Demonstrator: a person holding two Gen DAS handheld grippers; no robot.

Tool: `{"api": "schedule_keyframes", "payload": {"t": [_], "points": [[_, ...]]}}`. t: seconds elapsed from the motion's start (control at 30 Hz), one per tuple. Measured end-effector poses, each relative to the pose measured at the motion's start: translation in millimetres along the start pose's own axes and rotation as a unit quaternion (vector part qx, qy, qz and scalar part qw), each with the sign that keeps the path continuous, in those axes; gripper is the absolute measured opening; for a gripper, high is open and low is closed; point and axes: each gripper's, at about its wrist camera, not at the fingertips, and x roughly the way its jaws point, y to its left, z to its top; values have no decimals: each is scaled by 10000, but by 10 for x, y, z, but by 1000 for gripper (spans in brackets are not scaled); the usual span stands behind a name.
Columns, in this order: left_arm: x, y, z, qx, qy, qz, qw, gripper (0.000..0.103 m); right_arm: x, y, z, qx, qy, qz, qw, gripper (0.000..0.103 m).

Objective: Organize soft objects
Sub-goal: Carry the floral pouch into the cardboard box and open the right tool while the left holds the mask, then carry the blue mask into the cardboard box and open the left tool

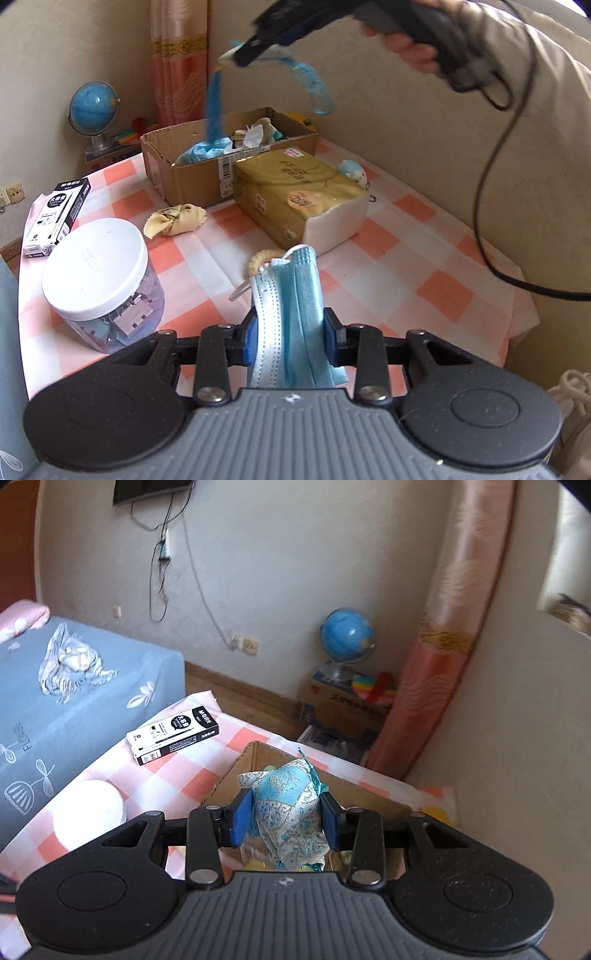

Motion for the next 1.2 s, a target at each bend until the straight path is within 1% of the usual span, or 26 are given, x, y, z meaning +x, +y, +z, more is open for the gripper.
{"api": "schedule_keyframes", "payload": {"t": [0.17,0.27,0.3,0.37,0.43,0.5,0.57,0.63,0.73,0.77,0.97,1.1,1.2], "points": [[46,51,20,-139,20,61,9999,33,520,16,205,31,219,171,9996,45],[71,85,23,-195,56,116,9997,33,795,34,237,104,301,245,9992,45],[76,97,21,-208,73,135,9997,33,888,43,237,112,339,235,9991,46],[92,120,17,-234,107,173,9995,33,1040,38,219,249,397,313,9984,59],[110,141,14,-270,141,195,9993,33,1075,24,178,345,379,369,9980,81],[125,147,17,-259,167,203,9993,33,1037,5,120,419,290,388,9979,90],[138,149,27,-236,178,190,9994,33,974,-15,70,458,285,420,9977,94],[143,151,39,-202,179,165,9995,33,884,-45,29,553,266,372,9974,103],[158,154,55,-185,196,189,9995,33,730,-89,-67,753,256,497,9956,103],[154,156,61,-187,200,184,9995,33,671,-101,-110,819,260,457,9952,103],[157,146,123,-147,187,180,9996,33,344,-97,-435,1028,340,188,9939,103],[151,142,156,-124,212,184,9995,33,55,-53,-741,1086,277,-82,9937,103],[147,135,191,-89,234,228,9994,33,-147,-16,-985,1210,258,-362,9917,103]]}}
